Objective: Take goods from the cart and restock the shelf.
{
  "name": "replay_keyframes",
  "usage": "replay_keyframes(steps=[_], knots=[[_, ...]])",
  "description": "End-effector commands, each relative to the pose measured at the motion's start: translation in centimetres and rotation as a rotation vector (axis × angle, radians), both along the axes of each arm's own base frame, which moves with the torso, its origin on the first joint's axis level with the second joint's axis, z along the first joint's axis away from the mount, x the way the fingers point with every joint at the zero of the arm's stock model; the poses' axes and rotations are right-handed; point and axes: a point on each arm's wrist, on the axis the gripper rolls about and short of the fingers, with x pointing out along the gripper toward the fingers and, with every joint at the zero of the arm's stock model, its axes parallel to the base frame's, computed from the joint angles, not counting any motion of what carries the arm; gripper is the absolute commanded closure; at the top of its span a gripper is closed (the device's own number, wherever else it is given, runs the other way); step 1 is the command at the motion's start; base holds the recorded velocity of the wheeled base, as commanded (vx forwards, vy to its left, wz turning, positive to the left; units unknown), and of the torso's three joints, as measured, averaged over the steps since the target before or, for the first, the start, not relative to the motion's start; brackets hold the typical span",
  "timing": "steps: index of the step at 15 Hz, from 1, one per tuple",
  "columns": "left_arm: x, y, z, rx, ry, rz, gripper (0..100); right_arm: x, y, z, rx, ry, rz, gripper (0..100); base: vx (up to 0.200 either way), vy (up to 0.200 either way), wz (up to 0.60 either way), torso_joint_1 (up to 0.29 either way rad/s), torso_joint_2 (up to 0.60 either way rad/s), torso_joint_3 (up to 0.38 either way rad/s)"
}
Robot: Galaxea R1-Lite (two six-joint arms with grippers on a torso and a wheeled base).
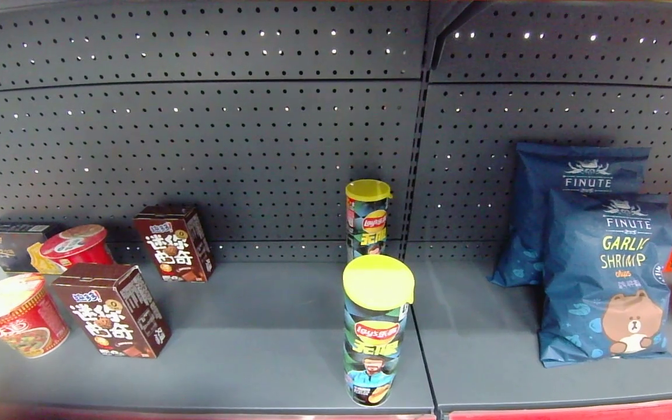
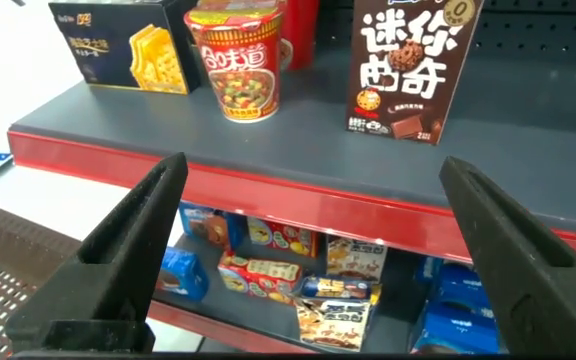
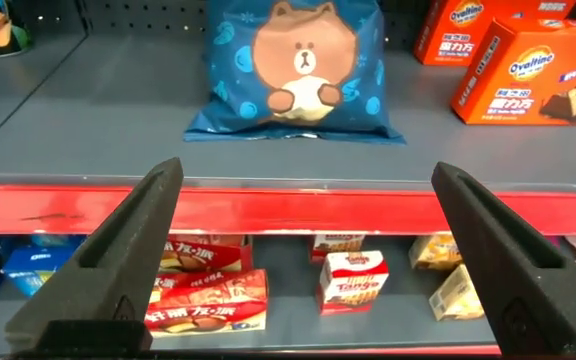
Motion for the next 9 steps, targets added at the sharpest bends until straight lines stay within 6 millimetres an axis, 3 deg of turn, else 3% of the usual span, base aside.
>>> replay_keyframes(steps=[1,9], knots=[[0.02,0.0,0.01,0.0,0.002,0.001,0,0.02,0.0,0.01,0.001,0.002,0.0,0,0.0,0.0,0.0,0.0,0.0,0.0],[0.02,0.0,0.01,0.0,0.002,0.001,0,0.01,0.01,0.02,0.009,0.003,0.004,0,0.0,0.0,0.0,0.0,0.0,0.0]])
